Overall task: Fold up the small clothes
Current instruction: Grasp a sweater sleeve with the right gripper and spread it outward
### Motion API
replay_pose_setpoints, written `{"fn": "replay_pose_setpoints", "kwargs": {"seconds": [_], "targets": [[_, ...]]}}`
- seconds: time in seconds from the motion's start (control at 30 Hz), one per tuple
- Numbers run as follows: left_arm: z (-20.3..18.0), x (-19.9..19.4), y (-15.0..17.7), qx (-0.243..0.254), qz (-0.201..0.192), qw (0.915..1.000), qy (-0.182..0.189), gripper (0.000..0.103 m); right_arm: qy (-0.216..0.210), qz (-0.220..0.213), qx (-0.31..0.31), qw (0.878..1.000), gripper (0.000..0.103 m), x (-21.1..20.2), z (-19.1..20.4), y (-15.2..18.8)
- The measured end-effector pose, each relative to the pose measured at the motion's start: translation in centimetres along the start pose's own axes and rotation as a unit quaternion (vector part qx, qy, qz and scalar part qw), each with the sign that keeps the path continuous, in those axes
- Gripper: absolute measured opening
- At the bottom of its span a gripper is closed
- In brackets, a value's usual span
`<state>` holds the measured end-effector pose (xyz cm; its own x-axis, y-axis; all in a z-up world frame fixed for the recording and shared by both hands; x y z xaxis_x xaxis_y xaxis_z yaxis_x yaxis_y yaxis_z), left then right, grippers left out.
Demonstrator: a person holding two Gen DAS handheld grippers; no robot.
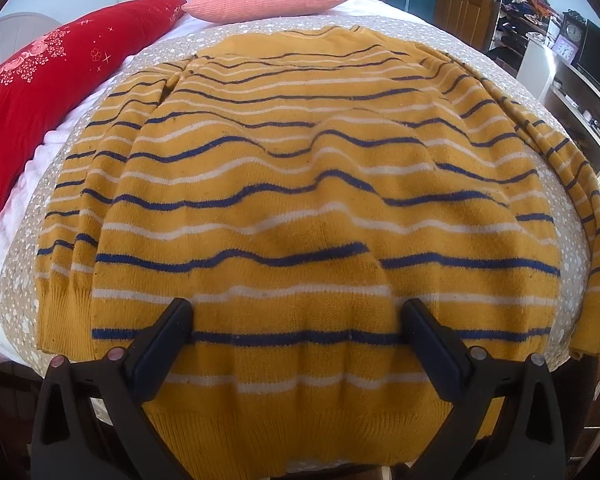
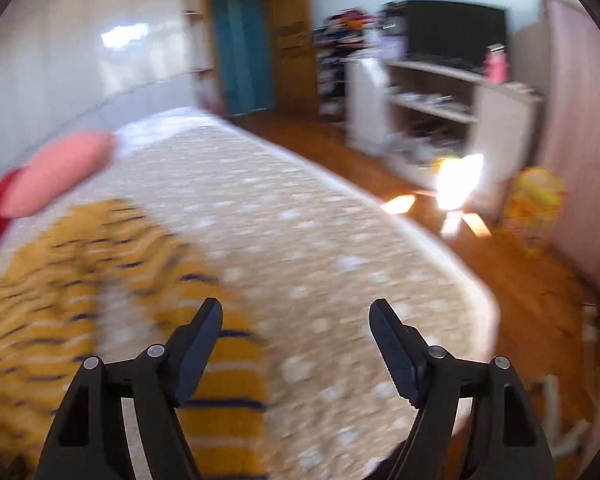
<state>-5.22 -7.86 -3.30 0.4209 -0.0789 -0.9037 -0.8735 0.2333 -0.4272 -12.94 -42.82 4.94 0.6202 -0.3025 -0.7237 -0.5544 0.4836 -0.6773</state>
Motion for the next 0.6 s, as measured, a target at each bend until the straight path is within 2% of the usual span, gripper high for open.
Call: {"fn": "replay_pose_setpoints", "kwargs": {"seconds": [0.03, 0.07, 0.13, 0.17, 0.2, 0.23, 0.27, 0.3, 0.37, 0.43, 0.53, 0.57, 0.6], "targets": [[0.0, 0.0, 0.0, 0.000, -0.001, 1.0000, 0.000, 0.103, -0.034, 0.020, -0.020, 0.999, 0.080, -0.1, 0.8, 0.7], [-0.1, -0.1, 0.0, 0.000, -0.002, 1.0000, -0.001, 0.103, -0.046, 0.037, -0.036, 0.998, 0.080, 0.0, 1.2, 1.3], [-0.1, -0.1, 0.0, 0.001, -0.003, 1.0000, -0.001, 0.103, -0.040, 0.081, -0.066, 0.994, 0.079, 0.9, 1.7, 3.2], [-0.1, -0.1, 0.0, 0.002, -0.004, 1.0000, -0.001, 0.103, -0.037, 0.101, -0.078, 0.991, 0.075, 1.4, 1.7, 4.1], [-0.1, -0.1, 0.0, 0.003, -0.005, 1.0000, -0.001, 0.103, -0.038, 0.122, -0.086, 0.988, 0.050, 1.8, 1.7, 4.8], [-0.1, -0.1, 0.0, 0.003, -0.005, 1.0000, 0.000, 0.103, -0.042, 0.131, -0.091, 0.986, 0.040, 1.8, 1.6, 5.2], [-0.1, -0.1, 0.0, 0.004, -0.006, 1.0000, 0.000, 0.103, -0.053, 0.132, -0.090, 0.986, 0.025, 1.6, 1.6, 4.9], [-0.1, -0.1, 0.0, 0.004, -0.006, 1.0000, -0.001, 0.103, -0.083, 0.145, -0.085, 0.982, 0.016, 1.2, 2.0, 4.6], [-0.1, -0.1, 0.0, 0.003, -0.007, 1.0000, -0.001, 0.103, -0.147, 0.159, -0.062, 0.974, 0.015, 0.4, 2.7, 3.7], [-0.1, -0.1, 0.0, 0.003, -0.008, 1.0000, -0.001, 0.103, -0.224, 0.153, -0.046, 0.961, 0.015, -1.5, 3.6, 2.4], [-0.1, 0.0, -0.1, 0.004, -0.008, 1.0000, 0.002, 0.103, -0.365, 0.107, -0.043, 0.924, 0.015, -6.7, 4.7, -0.1], [0.0, 0.0, -0.1, 0.004, -0.008, 1.0000, 0.003, 0.103, -0.378, 0.095, -0.046, 0.920, 0.015, -7.8, 4.5, -0.4], [0.0, 0.0, -0.1, 0.004, -0.008, 1.0000, 0.004, 0.103, -0.374, 0.085, -0.052, 0.922, 0.015, -8.6, 3.8, -0.6]]}}
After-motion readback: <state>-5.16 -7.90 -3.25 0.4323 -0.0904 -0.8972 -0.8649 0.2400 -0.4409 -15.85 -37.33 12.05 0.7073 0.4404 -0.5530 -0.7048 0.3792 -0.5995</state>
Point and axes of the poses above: each gripper's, at about its wrist camera, not at the fingertips, and x roughly the way its jaws point, z to its left, y to its underside, the point moved 4 cm from there along x, roughly the way its jaws point, and after that the axes turned 5 degrees about z, right-handed, at the moved point
